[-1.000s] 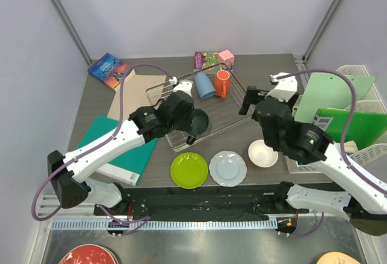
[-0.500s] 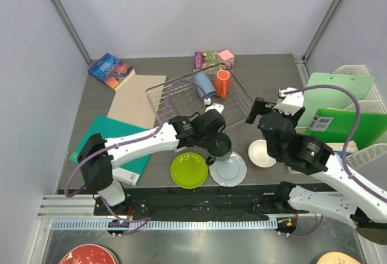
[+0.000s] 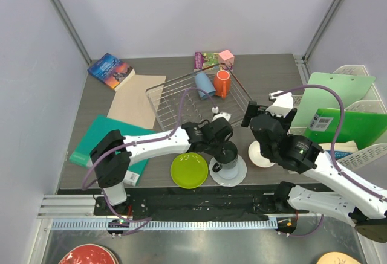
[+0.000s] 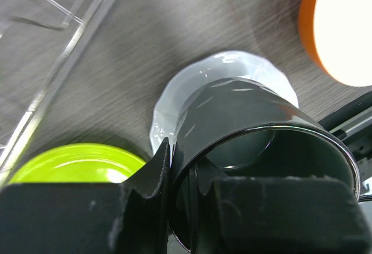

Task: Unload the mixed dishes from the dish rack
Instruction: Place the cup at the center of the board.

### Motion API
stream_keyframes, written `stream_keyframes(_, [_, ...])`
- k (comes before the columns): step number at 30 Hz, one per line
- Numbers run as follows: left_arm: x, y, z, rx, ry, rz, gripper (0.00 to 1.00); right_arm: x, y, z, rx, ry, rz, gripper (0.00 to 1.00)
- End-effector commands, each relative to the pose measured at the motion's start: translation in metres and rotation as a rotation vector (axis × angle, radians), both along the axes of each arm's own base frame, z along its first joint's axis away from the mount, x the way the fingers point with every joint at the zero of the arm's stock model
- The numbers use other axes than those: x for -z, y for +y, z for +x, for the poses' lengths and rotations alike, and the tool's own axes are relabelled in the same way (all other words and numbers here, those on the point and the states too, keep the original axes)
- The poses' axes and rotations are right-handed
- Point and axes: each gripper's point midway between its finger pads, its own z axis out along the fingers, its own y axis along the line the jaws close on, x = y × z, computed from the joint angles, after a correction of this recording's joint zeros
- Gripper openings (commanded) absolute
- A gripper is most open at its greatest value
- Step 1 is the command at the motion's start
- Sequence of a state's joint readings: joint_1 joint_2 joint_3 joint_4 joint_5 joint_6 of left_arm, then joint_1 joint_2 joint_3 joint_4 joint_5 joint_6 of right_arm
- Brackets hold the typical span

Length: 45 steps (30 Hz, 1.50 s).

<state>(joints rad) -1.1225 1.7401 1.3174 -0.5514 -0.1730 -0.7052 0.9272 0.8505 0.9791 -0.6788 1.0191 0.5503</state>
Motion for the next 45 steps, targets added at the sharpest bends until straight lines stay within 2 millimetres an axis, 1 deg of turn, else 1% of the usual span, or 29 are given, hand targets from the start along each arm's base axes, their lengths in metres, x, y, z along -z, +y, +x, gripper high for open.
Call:
stream_keyframes(1, [-0.011, -0.027, -0.006, 0.022, -0.009, -0.093, 0.0, -0.013, -0.005, 0.003, 0.047, -0.061, 0.061, 0.99])
stream_keyframes(9, [0.005, -0.025, -0.009, 0.021, 0.009, -0.062, 0.0, -0.012, -0.011, 0.001, 0.064, -0.072, 0.058, 1.0])
stream_keyframes(17, [0.026, -0.021, -0.013, 0.031, 0.029, -0.014, 0.0, -0.009, -0.012, 0.002, 0.065, -0.072, 0.045, 1.0])
stream_keyframes(21, [0.032, -0.018, -0.013, 0.028, 0.028, 0.006, 0.0, -0.008, -0.012, 0.002, 0.066, -0.071, 0.044, 0.99])
stream_keyframes(27, [0.029, -0.015, -0.011, 0.025, 0.014, 0.03, 0.01, -0.007, -0.012, 0.003, 0.068, -0.069, 0.038, 1.0])
stream_keyframes(29, [0.026, -0.015, -0.012, 0.031, 0.011, 0.036, 0.07, -0.007, -0.012, 0.003, 0.068, -0.068, 0.037, 1.0])
stream_keyframes(30, [0.025, -0.015, -0.014, 0.04, 0.011, 0.038, 0.14, -0.008, -0.013, 0.003, 0.069, -0.071, 0.037, 1.0])
stream_keyframes(33, [0.019, -0.016, -0.016, 0.052, -0.008, 0.045, 0.25, -0.008, -0.013, 0.003, 0.07, -0.073, 0.033, 0.99])
stream_keyframes(35, [0.018, -0.014, -0.016, 0.049, -0.012, 0.052, 0.27, -0.007, -0.013, 0.004, 0.071, -0.071, 0.024, 1.0])
stream_keyframes(40, [0.017, -0.011, -0.017, 0.043, -0.017, 0.062, 0.28, -0.008, -0.014, 0.004, 0.074, -0.075, 0.018, 1.0])
stream_keyframes(41, [0.015, -0.011, -0.016, 0.038, -0.021, 0.058, 0.29, -0.008, -0.014, 0.004, 0.074, -0.075, 0.017, 1.0])
stream_keyframes(43, [0.012, -0.009, -0.015, 0.03, -0.03, 0.061, 0.34, -0.008, -0.014, 0.004, 0.074, -0.076, 0.018, 1.0])
stream_keyframes(44, [0.007, -0.009, -0.014, 0.028, -0.037, 0.053, 0.36, -0.008, -0.014, 0.004, 0.074, -0.077, 0.02, 1.0])
stream_keyframes(45, [0.003, -0.008, -0.012, 0.021, -0.05, 0.05, 0.41, -0.009, -0.014, 0.004, 0.076, -0.079, 0.023, 1.0])
